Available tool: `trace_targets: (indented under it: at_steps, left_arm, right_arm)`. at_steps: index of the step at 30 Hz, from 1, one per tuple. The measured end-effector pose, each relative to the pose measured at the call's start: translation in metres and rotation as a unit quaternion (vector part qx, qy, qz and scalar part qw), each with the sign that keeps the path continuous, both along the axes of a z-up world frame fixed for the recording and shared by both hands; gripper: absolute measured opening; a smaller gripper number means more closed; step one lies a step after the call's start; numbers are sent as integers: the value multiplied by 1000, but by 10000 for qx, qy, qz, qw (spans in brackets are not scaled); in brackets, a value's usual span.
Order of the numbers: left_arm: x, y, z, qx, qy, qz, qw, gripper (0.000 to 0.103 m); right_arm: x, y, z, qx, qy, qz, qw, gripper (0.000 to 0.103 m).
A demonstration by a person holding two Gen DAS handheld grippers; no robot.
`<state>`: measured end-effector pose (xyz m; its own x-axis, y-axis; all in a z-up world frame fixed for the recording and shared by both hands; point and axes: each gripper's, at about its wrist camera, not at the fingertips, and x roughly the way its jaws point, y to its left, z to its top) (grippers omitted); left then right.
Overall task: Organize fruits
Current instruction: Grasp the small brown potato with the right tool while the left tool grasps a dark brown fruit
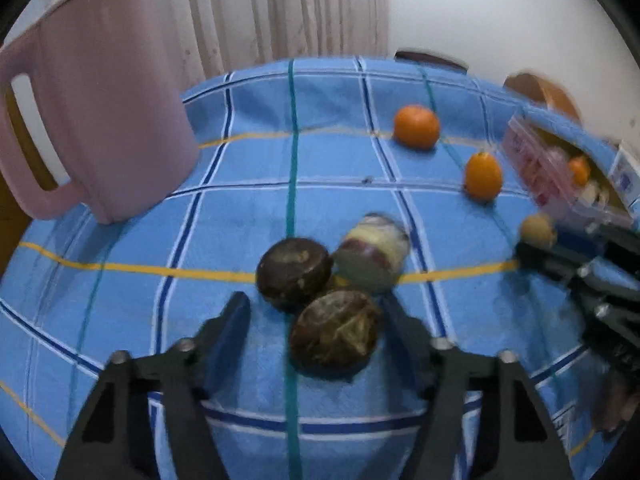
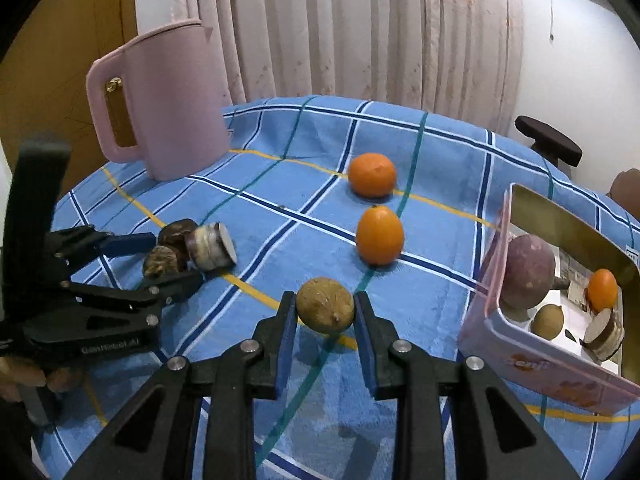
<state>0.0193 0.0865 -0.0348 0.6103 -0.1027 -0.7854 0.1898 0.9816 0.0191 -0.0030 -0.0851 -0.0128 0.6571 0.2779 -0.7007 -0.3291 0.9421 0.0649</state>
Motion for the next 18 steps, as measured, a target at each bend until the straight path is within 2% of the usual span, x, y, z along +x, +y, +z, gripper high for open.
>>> trace_targets:
  at_steps: [4, 9, 15, 18]
  left_arm:
    - [-2, 3, 2, -118, -38, 31, 9999, 43]
    - [-3, 8, 6, -294, -120, 155, 9994, 42]
    - [-17, 4, 29, -452, -649, 226, 9966, 42]
    - [-24, -6, 47, -592, -1019, 123, 9930, 42]
  right_arm:
    - [-2, -3, 4, 202, -11, 68, 9998, 30]
    - [-8, -17, 19, 1086, -80, 285, 9936, 30]
    - [-14, -30, 32, 1472, -221, 314, 9884, 30]
    - [-15, -46, 36, 1861, -231, 392, 9815, 30]
